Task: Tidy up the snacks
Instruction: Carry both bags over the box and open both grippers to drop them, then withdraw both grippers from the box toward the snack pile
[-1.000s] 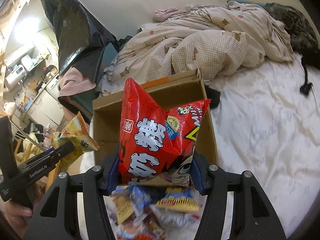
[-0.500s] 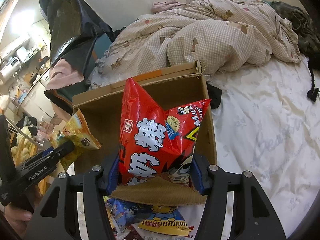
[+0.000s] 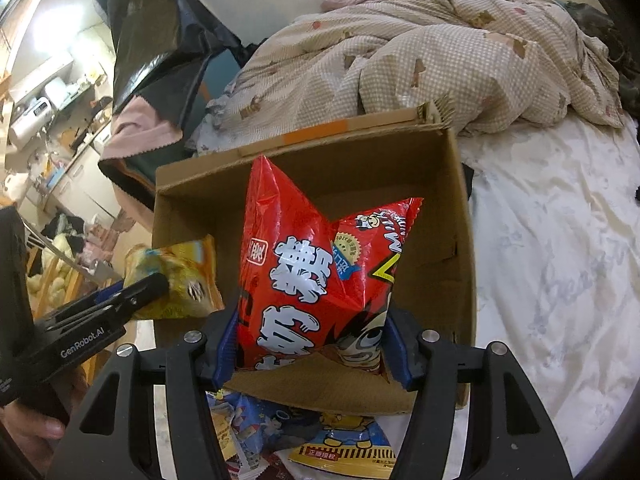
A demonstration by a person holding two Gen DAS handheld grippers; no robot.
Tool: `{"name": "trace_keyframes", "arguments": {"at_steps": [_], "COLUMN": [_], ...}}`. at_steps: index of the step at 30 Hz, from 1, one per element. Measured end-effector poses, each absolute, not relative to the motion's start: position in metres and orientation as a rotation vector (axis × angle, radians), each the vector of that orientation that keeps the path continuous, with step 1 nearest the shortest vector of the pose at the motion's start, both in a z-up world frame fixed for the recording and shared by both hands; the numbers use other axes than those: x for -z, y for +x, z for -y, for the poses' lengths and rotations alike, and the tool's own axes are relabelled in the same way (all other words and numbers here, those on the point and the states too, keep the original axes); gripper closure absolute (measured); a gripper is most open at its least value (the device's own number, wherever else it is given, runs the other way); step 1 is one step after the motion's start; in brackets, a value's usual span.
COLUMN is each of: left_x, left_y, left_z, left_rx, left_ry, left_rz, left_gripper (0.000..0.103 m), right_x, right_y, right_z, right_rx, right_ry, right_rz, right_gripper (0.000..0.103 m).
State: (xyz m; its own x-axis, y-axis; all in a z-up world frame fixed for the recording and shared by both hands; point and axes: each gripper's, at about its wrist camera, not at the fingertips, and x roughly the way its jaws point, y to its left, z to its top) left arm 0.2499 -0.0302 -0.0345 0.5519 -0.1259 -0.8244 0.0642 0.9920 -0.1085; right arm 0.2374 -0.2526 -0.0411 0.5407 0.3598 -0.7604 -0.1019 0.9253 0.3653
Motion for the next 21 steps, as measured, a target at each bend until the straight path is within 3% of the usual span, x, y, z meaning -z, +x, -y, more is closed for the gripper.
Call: {"name": "trace_keyframes", "arguments": {"at_steps": [4, 5, 6, 8, 9, 21], "left_x": [0.036, 0.036, 0.035, 0.032, 0.029, 0.02], "left_y": [0.249, 0.247, 0.247, 0.245, 0.243, 0.237], "left_z": [0.036, 0.037, 0.037, 0.034, 0.032, 0.031], "left_rx": [0.125, 0.114, 0.105, 0.084, 0.078, 0.088], "left_ry": [-0.029, 0.0, 0.013, 0.01, -0.004, 0.014], "left_rz": [-0.985, -0.973, -0.967, -0.948, -0.932, -0.893], "left_gripper": [0.072, 0.064, 0.047, 0.025, 0.017, 0.015], "right_x": [0.041, 0.041, 0.04, 0.038, 0.036, 0.031], "right_y": [0.237, 0.236, 0.236, 0.236, 0.235, 0.236], "right_z": [0.258, 0.259, 0.26, 0.262, 0.262, 0.263], "right_rx": [-0.242, -0.232, -0.227, -0.226, -0.217, -0.221], "right_ry": [0.289, 0.293, 0.298, 0.308, 0.302, 0.291], "right_rz": [-0.952, -0.948, -0.944, -0.934, -0.927, -0.911], "right_gripper": [0.031, 0.027, 0.026, 0.022, 0.022, 0.021]}}
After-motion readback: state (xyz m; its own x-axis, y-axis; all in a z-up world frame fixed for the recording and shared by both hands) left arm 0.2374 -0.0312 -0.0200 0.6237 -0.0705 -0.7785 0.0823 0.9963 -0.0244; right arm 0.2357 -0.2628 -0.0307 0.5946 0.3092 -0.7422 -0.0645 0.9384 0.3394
